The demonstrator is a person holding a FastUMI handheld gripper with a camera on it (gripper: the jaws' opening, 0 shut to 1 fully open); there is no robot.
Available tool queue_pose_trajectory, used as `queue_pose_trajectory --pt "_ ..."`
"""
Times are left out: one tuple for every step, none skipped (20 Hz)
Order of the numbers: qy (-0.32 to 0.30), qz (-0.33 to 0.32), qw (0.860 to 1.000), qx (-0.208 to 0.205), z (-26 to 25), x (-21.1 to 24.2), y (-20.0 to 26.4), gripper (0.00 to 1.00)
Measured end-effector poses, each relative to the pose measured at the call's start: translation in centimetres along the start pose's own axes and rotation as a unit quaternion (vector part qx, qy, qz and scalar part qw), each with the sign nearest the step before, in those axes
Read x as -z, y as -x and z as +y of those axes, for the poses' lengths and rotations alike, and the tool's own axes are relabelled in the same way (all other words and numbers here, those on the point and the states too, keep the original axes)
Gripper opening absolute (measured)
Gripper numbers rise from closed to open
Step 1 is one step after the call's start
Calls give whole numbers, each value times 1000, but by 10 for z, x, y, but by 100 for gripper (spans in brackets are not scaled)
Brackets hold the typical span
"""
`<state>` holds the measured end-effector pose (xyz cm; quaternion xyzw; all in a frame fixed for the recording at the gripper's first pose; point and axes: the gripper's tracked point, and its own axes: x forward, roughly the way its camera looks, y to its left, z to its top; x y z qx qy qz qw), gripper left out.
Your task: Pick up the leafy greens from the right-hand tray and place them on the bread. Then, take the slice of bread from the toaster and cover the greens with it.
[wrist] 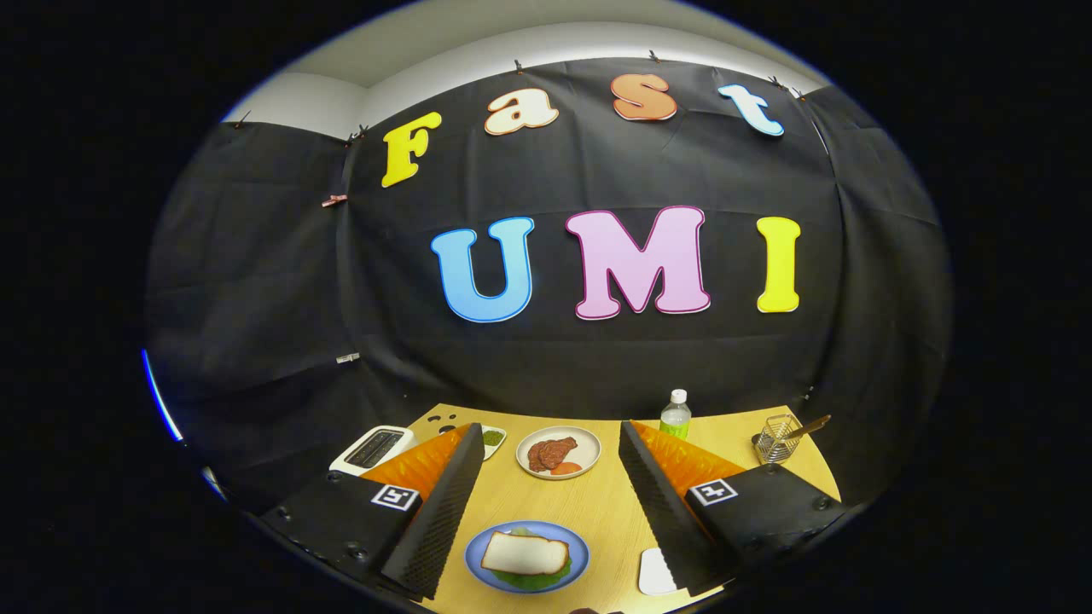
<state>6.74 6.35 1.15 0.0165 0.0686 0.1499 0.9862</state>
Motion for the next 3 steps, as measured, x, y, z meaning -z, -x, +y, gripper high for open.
queue_pose_trajectory --pt "-2 -1 1000 0 -2 0 -1 99" --pt "-2 -1 1000 2 -5 0 -3 99" --pt "-2 0 1000 1 -6 0 -3 99"
